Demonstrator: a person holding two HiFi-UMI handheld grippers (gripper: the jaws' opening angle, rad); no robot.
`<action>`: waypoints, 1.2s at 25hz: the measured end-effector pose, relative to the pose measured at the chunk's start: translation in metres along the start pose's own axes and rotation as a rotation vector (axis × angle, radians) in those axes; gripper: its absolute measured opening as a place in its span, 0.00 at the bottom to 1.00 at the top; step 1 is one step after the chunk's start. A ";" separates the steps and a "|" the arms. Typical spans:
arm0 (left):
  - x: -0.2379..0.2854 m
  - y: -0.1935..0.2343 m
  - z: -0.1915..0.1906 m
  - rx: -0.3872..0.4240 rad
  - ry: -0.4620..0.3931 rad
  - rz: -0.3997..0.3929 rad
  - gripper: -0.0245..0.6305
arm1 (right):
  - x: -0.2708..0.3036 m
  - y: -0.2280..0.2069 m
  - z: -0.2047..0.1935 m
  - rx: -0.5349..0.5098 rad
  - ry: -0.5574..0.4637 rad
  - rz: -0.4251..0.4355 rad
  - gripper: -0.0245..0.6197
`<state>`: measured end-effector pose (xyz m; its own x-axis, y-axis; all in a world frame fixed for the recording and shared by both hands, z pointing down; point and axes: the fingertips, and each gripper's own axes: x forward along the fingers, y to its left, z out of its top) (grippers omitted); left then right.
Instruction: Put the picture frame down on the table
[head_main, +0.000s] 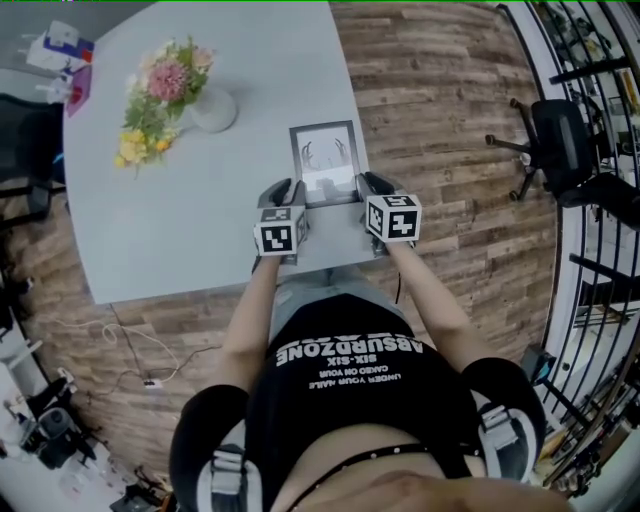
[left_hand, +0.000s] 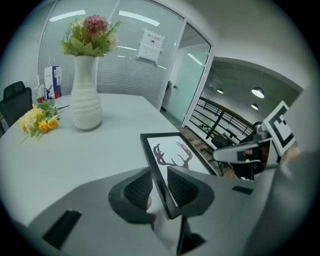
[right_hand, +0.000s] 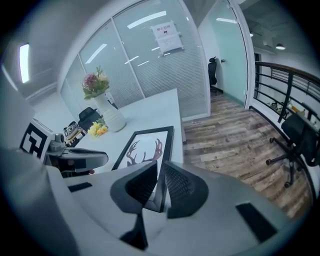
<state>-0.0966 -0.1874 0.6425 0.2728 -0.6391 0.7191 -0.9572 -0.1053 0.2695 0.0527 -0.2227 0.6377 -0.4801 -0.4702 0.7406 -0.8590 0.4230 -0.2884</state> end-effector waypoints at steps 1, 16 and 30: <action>-0.005 -0.001 0.004 -0.003 -0.019 -0.004 0.19 | -0.005 0.002 0.004 -0.002 -0.011 0.010 0.12; -0.120 -0.051 0.053 -0.043 -0.322 -0.093 0.06 | -0.109 0.055 0.035 0.025 -0.239 0.189 0.06; -0.185 -0.115 0.042 -0.031 -0.377 -0.210 0.06 | -0.184 0.082 0.019 -0.094 -0.329 0.202 0.06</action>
<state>-0.0411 -0.0891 0.4515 0.4017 -0.8405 0.3635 -0.8797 -0.2439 0.4083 0.0672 -0.1163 0.4663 -0.6823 -0.5867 0.4362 -0.7287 0.5945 -0.3400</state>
